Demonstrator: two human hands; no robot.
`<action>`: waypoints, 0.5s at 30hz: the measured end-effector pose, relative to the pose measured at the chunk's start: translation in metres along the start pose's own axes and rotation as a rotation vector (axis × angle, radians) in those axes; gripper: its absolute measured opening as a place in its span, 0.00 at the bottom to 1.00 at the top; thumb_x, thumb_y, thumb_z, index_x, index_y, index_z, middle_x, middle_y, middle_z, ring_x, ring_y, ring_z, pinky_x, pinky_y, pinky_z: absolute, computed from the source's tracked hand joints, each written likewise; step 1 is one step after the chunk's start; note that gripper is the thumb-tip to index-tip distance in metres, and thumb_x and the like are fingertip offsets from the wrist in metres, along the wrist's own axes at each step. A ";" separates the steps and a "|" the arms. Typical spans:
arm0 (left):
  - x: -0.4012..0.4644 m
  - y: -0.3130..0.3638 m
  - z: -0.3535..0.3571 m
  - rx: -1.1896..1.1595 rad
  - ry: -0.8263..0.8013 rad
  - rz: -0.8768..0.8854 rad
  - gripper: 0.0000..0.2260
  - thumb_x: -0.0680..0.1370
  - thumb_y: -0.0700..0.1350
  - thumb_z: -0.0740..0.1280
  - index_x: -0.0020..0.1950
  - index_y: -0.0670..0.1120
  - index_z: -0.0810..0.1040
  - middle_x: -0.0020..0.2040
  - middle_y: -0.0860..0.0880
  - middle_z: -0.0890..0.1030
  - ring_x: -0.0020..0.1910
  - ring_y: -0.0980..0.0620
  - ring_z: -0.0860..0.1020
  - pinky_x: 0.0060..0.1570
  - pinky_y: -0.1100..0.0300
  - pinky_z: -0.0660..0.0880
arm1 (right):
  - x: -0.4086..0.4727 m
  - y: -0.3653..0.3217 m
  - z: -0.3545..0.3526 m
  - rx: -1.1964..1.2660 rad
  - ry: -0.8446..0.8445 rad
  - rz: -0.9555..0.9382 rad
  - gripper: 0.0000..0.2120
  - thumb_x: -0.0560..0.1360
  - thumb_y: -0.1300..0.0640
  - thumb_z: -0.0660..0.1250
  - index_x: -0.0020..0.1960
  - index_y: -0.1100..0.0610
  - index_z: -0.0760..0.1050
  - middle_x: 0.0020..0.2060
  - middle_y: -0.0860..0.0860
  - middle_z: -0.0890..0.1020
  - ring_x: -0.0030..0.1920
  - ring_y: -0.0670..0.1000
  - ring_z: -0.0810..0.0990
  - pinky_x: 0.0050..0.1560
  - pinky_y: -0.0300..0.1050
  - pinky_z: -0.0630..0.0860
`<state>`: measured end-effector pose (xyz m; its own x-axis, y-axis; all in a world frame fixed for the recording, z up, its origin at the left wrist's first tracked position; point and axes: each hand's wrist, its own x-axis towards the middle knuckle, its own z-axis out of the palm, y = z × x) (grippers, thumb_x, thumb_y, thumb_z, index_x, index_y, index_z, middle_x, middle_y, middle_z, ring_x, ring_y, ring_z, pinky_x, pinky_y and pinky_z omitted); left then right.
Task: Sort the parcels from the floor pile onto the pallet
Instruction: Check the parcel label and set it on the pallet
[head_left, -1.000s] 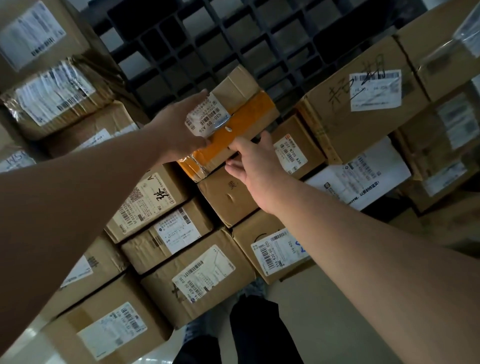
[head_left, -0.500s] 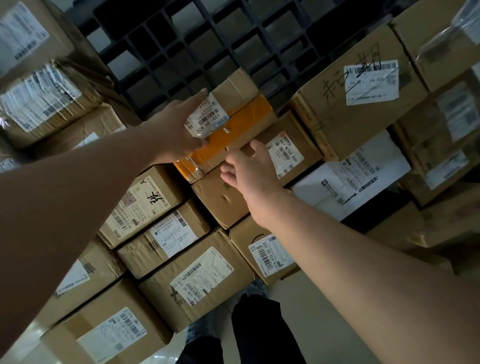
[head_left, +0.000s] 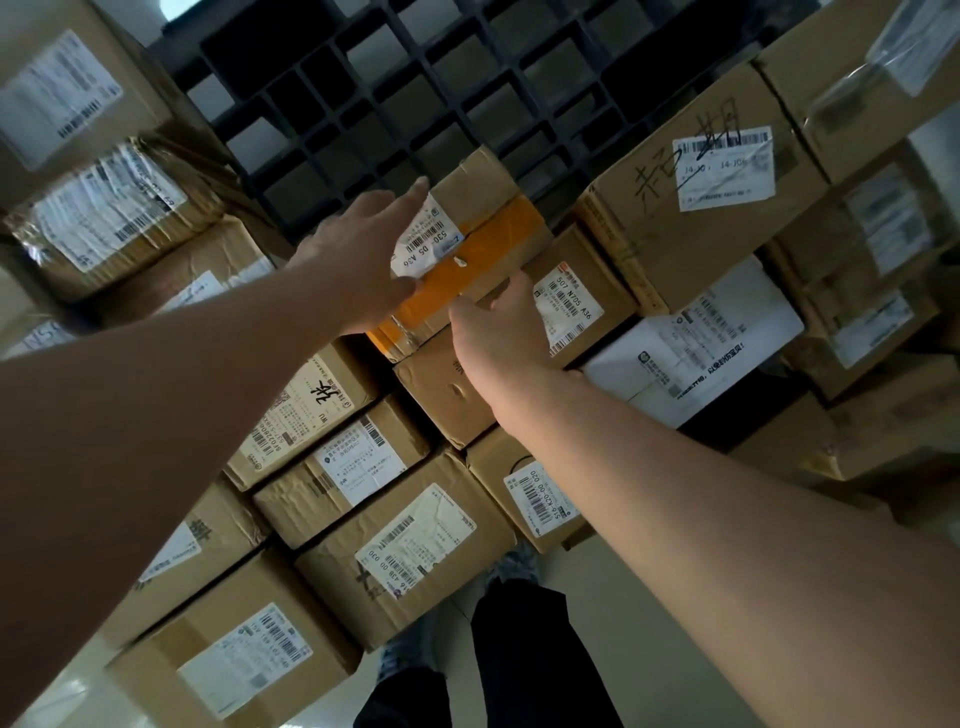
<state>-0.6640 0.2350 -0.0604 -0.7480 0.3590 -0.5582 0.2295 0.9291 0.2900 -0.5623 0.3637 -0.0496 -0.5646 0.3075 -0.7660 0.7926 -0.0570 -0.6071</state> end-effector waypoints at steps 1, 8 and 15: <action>-0.004 0.001 -0.003 0.016 0.009 0.012 0.46 0.78 0.50 0.75 0.83 0.64 0.44 0.83 0.50 0.57 0.75 0.36 0.66 0.62 0.37 0.74 | -0.004 0.000 -0.001 -0.013 0.000 -0.006 0.15 0.81 0.59 0.66 0.65 0.49 0.70 0.51 0.48 0.80 0.40 0.41 0.82 0.28 0.29 0.72; -0.058 0.026 -0.046 0.092 0.010 0.154 0.35 0.82 0.55 0.67 0.83 0.64 0.51 0.83 0.52 0.57 0.78 0.37 0.63 0.70 0.35 0.68 | -0.072 -0.025 -0.024 -0.040 0.019 -0.037 0.19 0.82 0.53 0.65 0.72 0.48 0.68 0.49 0.41 0.71 0.39 0.41 0.78 0.32 0.30 0.69; -0.163 0.118 -0.124 0.199 -0.005 0.431 0.27 0.84 0.58 0.60 0.82 0.61 0.56 0.82 0.52 0.59 0.77 0.40 0.65 0.70 0.36 0.69 | -0.206 -0.052 -0.085 -0.073 0.133 -0.150 0.28 0.83 0.51 0.64 0.81 0.50 0.62 0.77 0.52 0.67 0.72 0.51 0.71 0.61 0.41 0.69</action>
<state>-0.5917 0.2752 0.1610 -0.5550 0.7159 -0.4237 0.6339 0.6938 0.3419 -0.4682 0.3839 0.1574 -0.6463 0.4301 -0.6303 0.7190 0.0667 -0.6918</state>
